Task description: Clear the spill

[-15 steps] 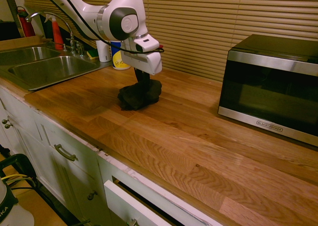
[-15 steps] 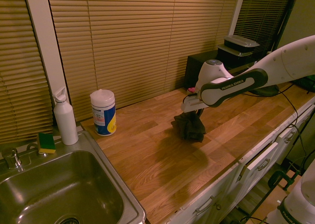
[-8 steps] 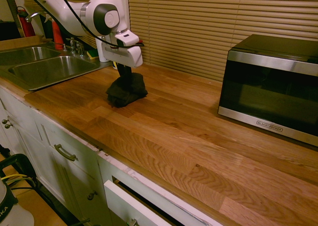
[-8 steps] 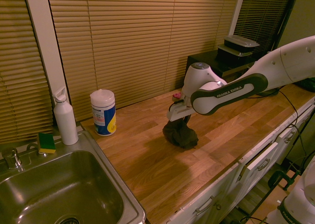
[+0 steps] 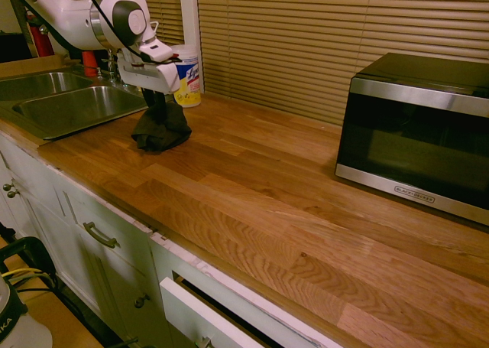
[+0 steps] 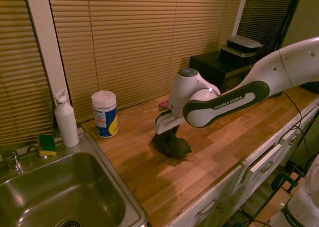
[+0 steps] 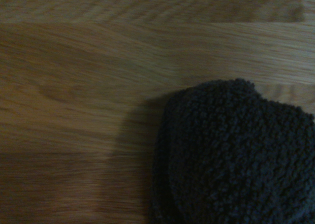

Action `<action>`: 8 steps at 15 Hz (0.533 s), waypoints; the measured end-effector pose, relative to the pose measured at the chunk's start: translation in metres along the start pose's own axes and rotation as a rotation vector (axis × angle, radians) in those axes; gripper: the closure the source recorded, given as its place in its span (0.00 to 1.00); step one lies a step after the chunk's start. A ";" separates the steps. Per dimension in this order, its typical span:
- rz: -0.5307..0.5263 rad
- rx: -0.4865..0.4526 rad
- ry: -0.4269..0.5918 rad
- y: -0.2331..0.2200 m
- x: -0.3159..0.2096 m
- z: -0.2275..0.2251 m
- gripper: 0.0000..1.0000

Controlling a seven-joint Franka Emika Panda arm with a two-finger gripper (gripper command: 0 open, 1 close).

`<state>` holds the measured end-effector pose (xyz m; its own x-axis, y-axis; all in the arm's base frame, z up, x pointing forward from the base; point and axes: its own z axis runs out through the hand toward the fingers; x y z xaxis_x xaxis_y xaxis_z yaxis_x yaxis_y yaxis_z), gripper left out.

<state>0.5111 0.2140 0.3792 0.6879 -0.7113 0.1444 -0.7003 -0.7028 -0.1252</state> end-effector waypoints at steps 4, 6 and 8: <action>-0.044 0.004 -0.005 -0.040 -0.034 0.002 1.00; -0.057 0.008 -0.011 -0.055 -0.046 0.002 1.00; -0.066 0.005 -0.016 -0.066 -0.054 0.003 0.00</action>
<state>0.5209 0.2984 0.3768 0.7357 -0.6634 0.1368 -0.6522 -0.7483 -0.1210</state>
